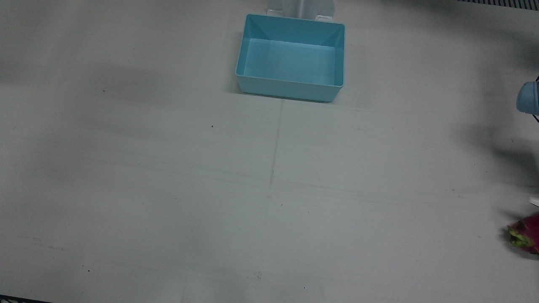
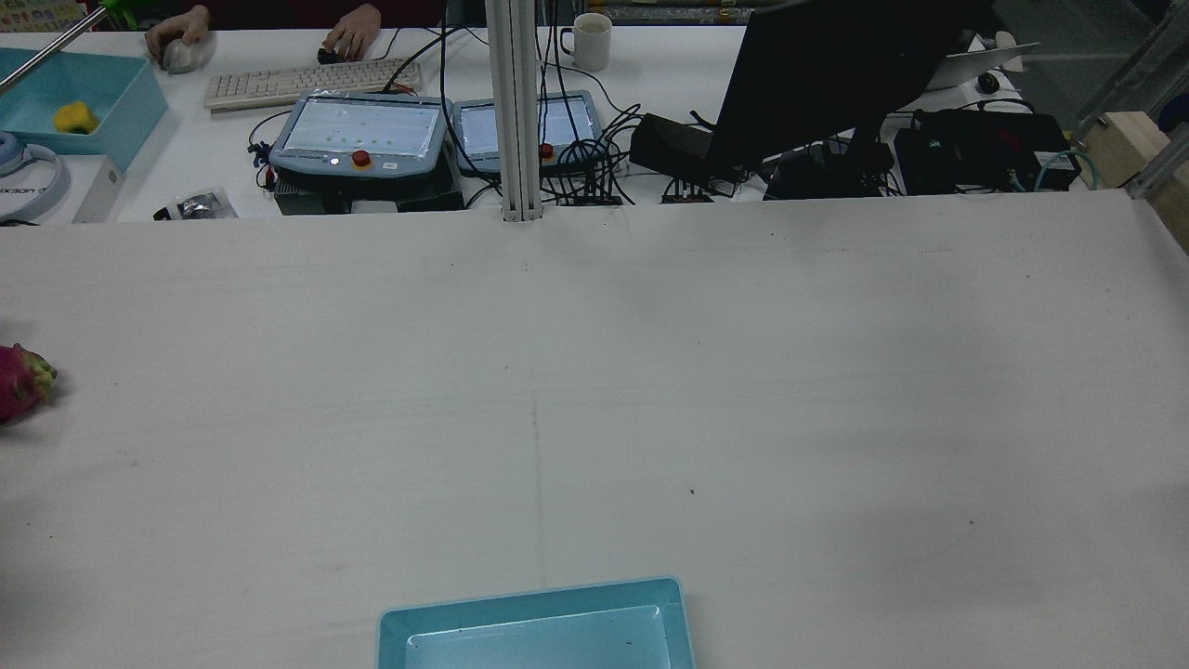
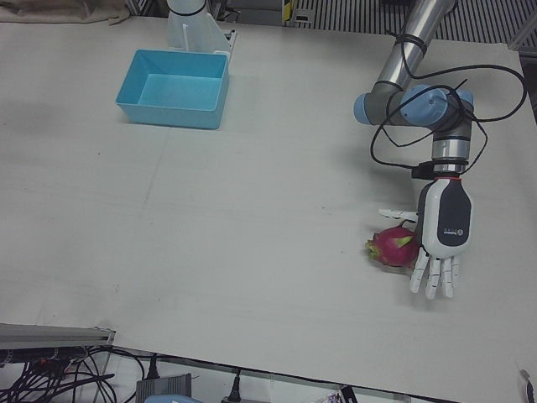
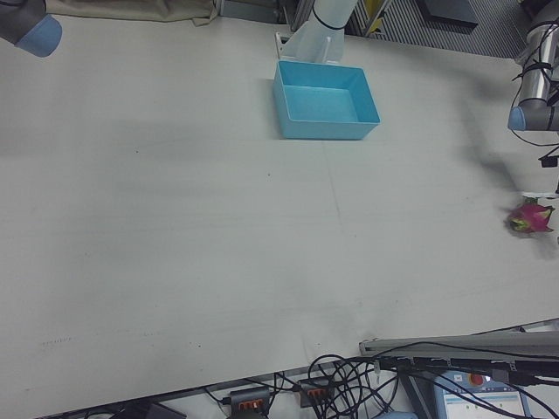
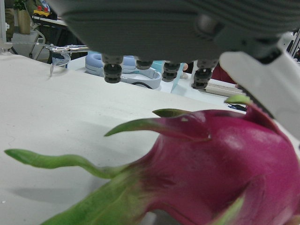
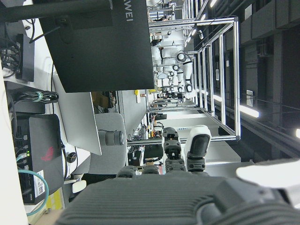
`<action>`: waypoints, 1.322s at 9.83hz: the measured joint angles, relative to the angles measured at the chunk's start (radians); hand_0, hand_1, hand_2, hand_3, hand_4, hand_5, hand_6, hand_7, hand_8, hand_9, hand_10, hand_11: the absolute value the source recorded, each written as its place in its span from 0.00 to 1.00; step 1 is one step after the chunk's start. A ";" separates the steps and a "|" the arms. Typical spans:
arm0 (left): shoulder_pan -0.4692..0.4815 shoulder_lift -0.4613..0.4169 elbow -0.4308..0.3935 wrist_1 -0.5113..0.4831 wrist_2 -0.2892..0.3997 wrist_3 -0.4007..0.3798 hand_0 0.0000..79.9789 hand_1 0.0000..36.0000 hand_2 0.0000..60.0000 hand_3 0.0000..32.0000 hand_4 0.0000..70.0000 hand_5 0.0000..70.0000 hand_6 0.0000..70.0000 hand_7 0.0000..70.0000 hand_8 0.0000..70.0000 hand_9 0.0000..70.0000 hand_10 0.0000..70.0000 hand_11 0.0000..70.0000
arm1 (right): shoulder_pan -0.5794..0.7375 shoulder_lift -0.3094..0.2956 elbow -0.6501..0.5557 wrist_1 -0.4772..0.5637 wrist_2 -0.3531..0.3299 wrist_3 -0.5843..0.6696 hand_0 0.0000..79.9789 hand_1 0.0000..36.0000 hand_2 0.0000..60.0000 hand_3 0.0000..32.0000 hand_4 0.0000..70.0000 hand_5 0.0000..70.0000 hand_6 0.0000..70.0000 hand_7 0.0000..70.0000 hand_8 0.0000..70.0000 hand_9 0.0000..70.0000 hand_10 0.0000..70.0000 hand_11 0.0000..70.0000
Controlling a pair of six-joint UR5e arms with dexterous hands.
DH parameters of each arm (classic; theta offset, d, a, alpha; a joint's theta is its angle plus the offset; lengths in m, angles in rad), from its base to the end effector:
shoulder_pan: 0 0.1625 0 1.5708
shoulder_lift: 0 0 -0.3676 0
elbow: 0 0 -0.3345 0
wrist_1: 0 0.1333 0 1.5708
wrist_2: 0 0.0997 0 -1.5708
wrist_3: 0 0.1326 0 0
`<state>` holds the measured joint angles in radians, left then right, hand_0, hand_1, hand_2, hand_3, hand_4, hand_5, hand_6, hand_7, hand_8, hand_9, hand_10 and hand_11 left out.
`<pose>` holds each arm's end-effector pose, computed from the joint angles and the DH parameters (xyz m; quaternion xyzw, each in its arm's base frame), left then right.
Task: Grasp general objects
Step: 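Close the left hand fingers around the dragon fruit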
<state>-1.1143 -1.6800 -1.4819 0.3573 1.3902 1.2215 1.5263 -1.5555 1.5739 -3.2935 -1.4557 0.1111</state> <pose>0.0638 -0.4863 0.6583 0.2833 0.5071 -0.5816 0.5695 0.1280 -0.4635 0.6402 0.0079 0.6587 -0.7498 0.0629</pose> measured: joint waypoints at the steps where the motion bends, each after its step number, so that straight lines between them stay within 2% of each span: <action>1: 0.002 0.000 0.008 -0.006 0.001 0.000 0.65 0.56 0.03 0.26 0.00 0.05 0.00 0.16 0.01 0.01 0.00 0.00 | 0.000 0.000 0.000 0.000 0.000 0.000 0.00 0.00 0.00 0.00 0.00 0.00 0.00 0.00 0.00 0.00 0.00 0.00; 2: 0.004 0.000 0.012 -0.009 0.000 0.000 0.65 0.56 0.03 0.28 0.00 0.04 0.00 0.15 0.01 0.01 0.00 0.00 | 0.000 0.000 0.000 0.000 0.000 0.000 0.00 0.00 0.00 0.00 0.00 0.00 0.00 0.00 0.00 0.00 0.00 0.00; 7: 0.018 0.000 0.017 -0.017 0.000 0.000 0.65 0.57 0.05 0.14 0.00 0.06 0.00 0.18 0.02 0.02 0.00 0.00 | 0.000 -0.001 0.000 0.000 0.000 0.000 0.00 0.00 0.00 0.00 0.00 0.00 0.00 0.00 0.00 0.00 0.00 0.00; 8: 0.021 0.000 0.017 -0.018 0.000 0.000 0.66 0.58 0.06 0.17 0.00 0.07 0.00 0.18 0.02 0.02 0.00 0.00 | 0.000 -0.001 0.000 0.000 0.000 0.000 0.00 0.00 0.00 0.00 0.00 0.00 0.00 0.00 0.00 0.00 0.00 0.00; 10: 0.023 0.000 0.018 -0.020 0.000 0.000 0.65 0.57 0.06 0.14 0.00 0.07 0.00 0.18 0.03 0.02 0.00 0.00 | 0.000 -0.001 0.000 0.000 0.000 0.000 0.00 0.00 0.00 0.00 0.00 0.00 0.00 0.00 0.00 0.00 0.00 0.00; 12: 0.023 -0.001 0.018 -0.022 0.000 0.000 0.65 0.57 0.06 0.19 0.00 0.06 0.00 0.18 0.03 0.02 0.00 0.00 | 0.000 0.000 0.000 0.000 0.000 0.000 0.00 0.00 0.00 0.00 0.00 0.00 0.00 0.00 0.00 0.00 0.00 0.00; 13: 0.024 -0.001 0.019 -0.023 -0.003 0.000 0.65 0.54 0.03 0.06 0.00 0.06 0.00 0.20 0.04 0.02 0.00 0.00 | 0.000 0.000 0.000 0.000 0.000 0.000 0.00 0.00 0.00 0.00 0.00 0.00 0.00 0.00 0.00 0.00 0.00 0.00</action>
<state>-1.0901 -1.6811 -1.4628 0.3346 1.3869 1.2214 1.5263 -1.5557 1.5739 -3.2935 -1.4557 0.1109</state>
